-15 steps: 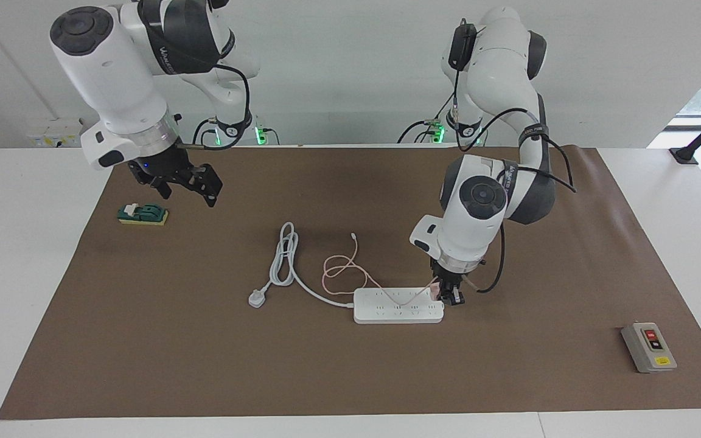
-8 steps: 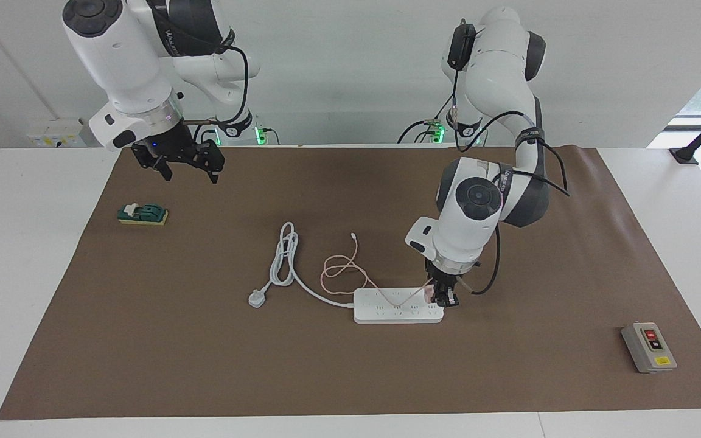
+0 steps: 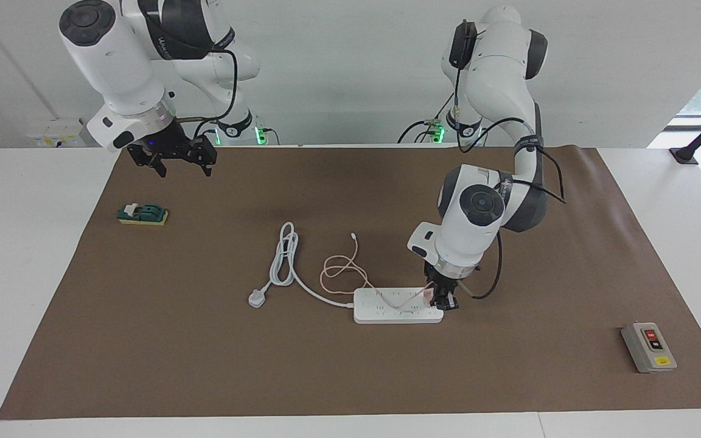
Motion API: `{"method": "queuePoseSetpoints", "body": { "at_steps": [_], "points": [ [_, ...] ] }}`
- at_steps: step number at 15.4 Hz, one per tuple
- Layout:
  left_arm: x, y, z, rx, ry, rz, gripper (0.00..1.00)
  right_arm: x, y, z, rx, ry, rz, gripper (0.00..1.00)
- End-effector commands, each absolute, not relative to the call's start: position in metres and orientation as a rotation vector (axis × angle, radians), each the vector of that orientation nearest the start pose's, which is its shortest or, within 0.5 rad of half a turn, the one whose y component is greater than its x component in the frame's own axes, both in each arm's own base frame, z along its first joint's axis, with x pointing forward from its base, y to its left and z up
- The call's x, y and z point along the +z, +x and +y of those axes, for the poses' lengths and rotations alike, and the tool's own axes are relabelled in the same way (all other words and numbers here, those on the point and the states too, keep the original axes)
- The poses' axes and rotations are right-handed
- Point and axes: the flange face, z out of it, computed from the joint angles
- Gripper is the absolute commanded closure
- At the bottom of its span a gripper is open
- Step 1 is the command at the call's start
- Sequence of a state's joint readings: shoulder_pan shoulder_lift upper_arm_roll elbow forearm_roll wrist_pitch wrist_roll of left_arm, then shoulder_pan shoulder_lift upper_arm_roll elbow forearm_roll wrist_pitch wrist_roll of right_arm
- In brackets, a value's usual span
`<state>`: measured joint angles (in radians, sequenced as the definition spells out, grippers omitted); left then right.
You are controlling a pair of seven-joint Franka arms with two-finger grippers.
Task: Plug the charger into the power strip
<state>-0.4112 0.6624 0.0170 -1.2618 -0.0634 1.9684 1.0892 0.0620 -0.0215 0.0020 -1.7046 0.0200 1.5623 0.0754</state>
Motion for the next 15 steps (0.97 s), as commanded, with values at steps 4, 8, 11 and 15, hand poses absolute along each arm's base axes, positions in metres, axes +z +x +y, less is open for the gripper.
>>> {"method": "queuePoseSetpoints", "body": {
  "at_steps": [4,8,11,15],
  "points": [
    [0.376,0.676,-0.283,-0.130,-2.307,2.200,1.00,0.567,0.524,0.031,0.166,-3.138,-0.011,0.00],
    [0.375,0.673,-0.284,-0.142,-2.282,2.216,1.00,0.572,0.533,0.023,0.087,-3.138,0.023,0.00],
    [0.372,0.672,-0.271,-0.120,-2.228,2.279,1.00,0.574,0.536,0.021,0.063,-3.142,0.017,0.00],
    [0.368,0.666,-0.270,-0.113,-2.240,2.279,1.00,0.582,0.535,0.018,0.100,-3.160,0.020,0.00]
  ]
}}
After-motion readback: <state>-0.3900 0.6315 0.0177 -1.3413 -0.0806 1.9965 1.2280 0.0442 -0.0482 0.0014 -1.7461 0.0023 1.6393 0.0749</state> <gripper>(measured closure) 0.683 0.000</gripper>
